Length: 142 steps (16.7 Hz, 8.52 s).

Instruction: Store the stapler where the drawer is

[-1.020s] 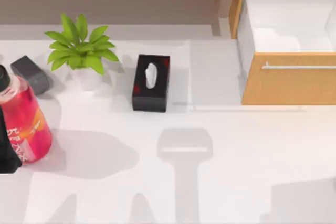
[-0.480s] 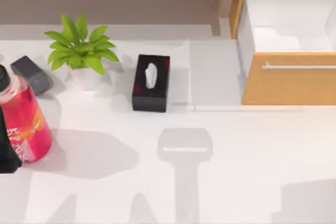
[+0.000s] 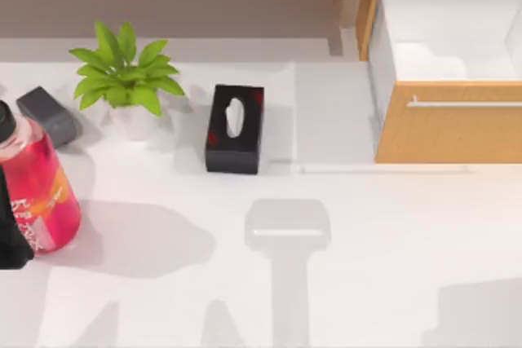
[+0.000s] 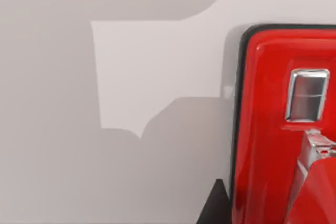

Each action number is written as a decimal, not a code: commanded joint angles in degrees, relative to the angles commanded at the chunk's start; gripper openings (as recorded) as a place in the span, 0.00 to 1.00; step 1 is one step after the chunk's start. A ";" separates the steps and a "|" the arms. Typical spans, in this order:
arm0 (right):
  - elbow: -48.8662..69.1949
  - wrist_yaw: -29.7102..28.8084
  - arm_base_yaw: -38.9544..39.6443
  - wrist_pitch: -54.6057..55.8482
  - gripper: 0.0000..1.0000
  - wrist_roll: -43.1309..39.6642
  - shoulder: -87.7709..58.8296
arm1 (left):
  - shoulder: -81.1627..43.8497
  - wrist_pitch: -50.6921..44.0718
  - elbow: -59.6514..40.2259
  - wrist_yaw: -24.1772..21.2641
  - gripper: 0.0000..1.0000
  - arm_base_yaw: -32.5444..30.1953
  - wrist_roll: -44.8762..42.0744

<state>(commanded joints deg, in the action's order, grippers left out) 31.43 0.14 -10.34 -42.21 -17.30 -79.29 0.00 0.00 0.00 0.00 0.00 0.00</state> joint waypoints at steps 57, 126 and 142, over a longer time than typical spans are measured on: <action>92.49 -1.16 18.19 -30.61 0.00 23.07 -58.37 | 0.00 0.00 0.00 0.00 1.00 0.00 0.00; -4.03 -12.19 40.09 107.07 1.00 -45.38 -22.52 | 0.00 0.00 0.00 0.00 1.00 0.00 0.00; -18.95 -21.76 30.43 142.72 1.00 -71.73 -34.33 | 0.00 0.00 0.00 0.00 1.00 0.00 0.00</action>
<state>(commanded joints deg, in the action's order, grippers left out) 12.48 -21.62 20.09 100.51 -89.03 -113.62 0.00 0.00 0.00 0.00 0.00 0.00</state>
